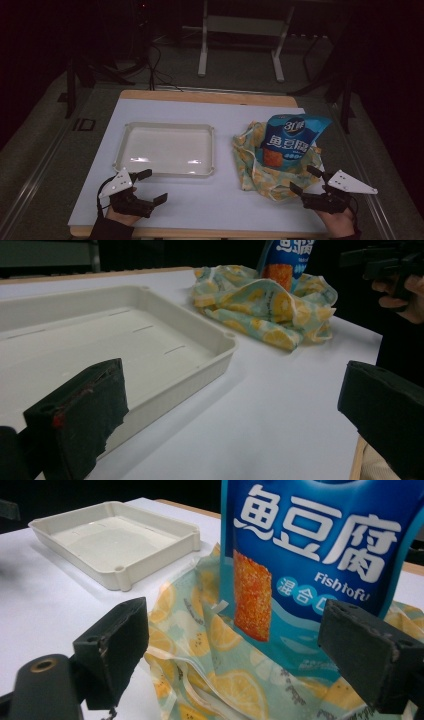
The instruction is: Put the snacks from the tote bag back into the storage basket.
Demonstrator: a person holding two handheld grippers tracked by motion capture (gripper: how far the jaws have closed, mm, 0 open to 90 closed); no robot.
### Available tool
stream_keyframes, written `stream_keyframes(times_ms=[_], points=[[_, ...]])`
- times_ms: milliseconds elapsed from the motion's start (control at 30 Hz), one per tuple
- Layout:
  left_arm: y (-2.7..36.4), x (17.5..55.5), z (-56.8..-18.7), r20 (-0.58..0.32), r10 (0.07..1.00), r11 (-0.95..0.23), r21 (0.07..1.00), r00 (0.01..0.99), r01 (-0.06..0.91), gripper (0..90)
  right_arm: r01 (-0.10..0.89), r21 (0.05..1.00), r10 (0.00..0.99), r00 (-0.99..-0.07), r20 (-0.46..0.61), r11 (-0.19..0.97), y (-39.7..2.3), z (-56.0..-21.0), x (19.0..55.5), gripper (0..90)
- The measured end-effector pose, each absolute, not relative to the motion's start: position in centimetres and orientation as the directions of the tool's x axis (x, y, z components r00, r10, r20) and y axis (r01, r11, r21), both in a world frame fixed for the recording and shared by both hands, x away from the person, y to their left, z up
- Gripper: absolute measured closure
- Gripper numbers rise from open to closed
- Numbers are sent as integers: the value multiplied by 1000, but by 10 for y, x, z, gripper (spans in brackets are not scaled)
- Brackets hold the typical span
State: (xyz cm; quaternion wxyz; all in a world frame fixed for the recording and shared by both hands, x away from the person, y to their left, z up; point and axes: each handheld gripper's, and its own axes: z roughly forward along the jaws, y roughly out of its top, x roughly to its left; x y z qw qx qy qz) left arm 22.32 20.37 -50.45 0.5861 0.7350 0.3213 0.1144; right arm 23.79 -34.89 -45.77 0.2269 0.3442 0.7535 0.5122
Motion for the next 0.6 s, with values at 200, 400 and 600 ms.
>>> stream_keyframes(times_ms=[200,400,600], points=[[189,231,-498,-203,578,-146,927,790,345,1,279,924,722,-692,5,261,-350,-455,242,129],[174,241,-489,-197,548,-171,925,813,339,15,272,928,716,-698,7,256,-358,-451,247,140],[156,252,-486,-186,516,-201,922,836,329,15,283,926,727,-687,12,252,-366,-450,254,140]])
